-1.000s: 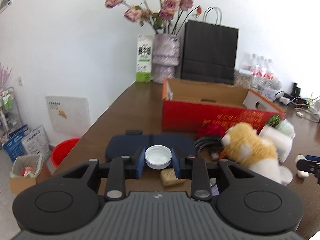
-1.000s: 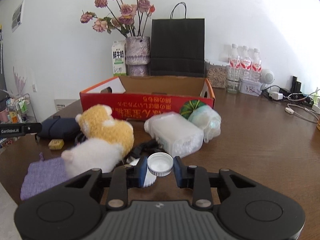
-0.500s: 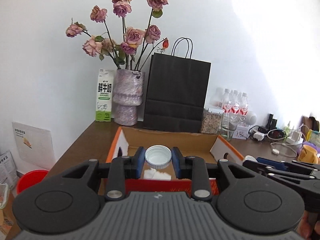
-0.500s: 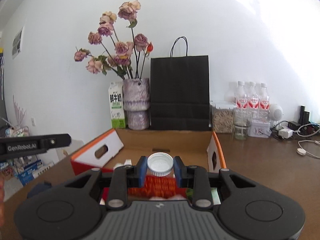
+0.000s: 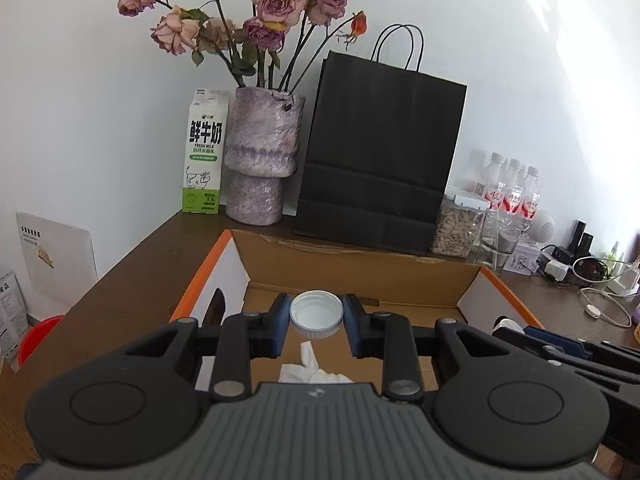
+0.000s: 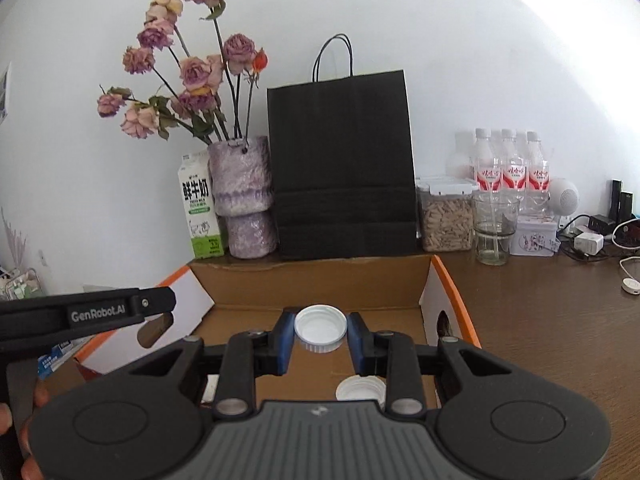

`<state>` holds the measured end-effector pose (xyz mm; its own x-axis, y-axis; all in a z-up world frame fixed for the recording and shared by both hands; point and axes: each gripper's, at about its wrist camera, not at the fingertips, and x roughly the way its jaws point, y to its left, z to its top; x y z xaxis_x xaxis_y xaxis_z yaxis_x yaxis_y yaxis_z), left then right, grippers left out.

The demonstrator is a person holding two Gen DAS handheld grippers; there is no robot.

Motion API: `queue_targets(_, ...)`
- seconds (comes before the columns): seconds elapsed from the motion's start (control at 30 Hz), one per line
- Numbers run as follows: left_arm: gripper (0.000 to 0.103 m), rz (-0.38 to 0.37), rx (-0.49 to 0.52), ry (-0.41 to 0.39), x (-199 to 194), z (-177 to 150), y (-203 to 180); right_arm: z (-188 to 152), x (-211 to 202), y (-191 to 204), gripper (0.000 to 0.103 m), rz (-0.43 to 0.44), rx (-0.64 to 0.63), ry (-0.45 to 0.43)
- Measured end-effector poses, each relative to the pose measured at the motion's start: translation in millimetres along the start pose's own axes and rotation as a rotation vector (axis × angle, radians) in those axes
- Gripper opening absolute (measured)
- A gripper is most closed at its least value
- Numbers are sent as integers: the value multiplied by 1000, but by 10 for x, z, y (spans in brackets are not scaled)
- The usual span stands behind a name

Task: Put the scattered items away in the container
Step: 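Open both tools to drop the caps into the box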

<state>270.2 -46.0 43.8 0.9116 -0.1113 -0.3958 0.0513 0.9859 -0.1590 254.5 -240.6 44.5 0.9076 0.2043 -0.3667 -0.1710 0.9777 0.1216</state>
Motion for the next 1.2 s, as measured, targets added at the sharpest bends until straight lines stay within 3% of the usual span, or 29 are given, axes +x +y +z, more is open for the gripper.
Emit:
queue_targets(0.47,33,18,24,39,63,-86,-18,-100,21,36,27,4,-12,22)
queue_targets(0.5,39,25,24,33,46,-88,-19,-105,24,31,28,4,-7,22)
queue_targets(0.53,64,30,21,24,26,-90,-16,-112,25,23,31,5,-1,20)
queue_targets(0.57,80,32,17,9,-3,-84,-14,-113,33,11,37,8,2,23)
queue_targets(0.6,101,35,12,-11,-35,-80,-9,-116,38,4,61,8,6,26)
queue_targets(0.63,103,43,-2,-45,-84,-75,6,-117,34,-3,87,3,12,22)
queue_targets(0.67,103,38,-12,-62,-113,-77,18,-118,18,-5,99,-13,12,10)
queue_targets(0.7,103,30,-19,-67,-129,-71,28,-119,-7,1,103,-22,6,-9)
queue_targets(1.2,103,57,-14,-40,-103,-93,33,-114,-34,43,103,-42,-23,-14)
